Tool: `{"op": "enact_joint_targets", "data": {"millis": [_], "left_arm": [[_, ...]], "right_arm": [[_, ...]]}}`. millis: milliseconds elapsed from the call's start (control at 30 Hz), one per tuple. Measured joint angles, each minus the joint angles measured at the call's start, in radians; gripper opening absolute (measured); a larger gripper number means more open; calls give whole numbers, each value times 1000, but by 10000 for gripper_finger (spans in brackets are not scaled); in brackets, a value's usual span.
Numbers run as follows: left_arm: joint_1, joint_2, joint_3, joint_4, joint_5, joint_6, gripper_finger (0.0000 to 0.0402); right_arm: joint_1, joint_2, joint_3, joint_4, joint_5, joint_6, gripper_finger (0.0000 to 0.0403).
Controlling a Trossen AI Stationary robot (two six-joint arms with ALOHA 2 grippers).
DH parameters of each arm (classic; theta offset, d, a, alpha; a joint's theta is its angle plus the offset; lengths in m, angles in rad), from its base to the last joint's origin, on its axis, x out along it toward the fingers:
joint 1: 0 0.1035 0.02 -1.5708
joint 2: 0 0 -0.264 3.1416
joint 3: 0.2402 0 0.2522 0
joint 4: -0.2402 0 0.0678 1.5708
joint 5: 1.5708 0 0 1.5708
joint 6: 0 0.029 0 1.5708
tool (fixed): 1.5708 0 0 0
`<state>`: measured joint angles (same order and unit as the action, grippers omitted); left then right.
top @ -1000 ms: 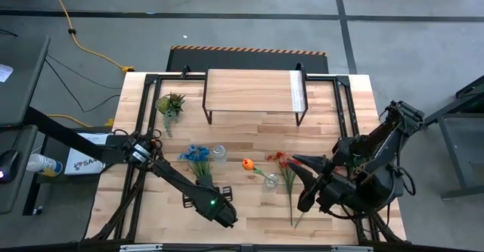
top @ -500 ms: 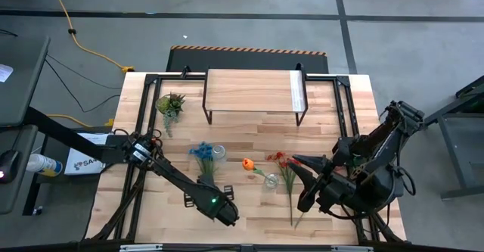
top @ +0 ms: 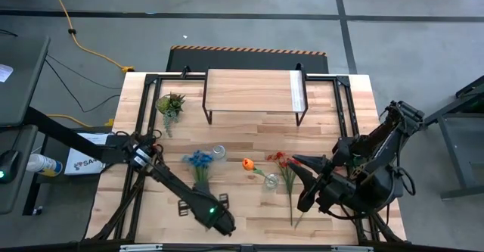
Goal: Pick and place flowers into a vace then onto a shelf
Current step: Put the blue flowers into the right transparent vase
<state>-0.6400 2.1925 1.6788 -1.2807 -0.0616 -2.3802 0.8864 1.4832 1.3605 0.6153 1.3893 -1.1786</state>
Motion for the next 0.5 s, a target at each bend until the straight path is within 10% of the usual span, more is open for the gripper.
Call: {"op": "enact_joint_targets", "data": {"millis": [500], "left_arm": [[-86,-4,295,-295,-12,-11,36]], "right_arm": [[-3,0,0,-8,0,0,83]]}}
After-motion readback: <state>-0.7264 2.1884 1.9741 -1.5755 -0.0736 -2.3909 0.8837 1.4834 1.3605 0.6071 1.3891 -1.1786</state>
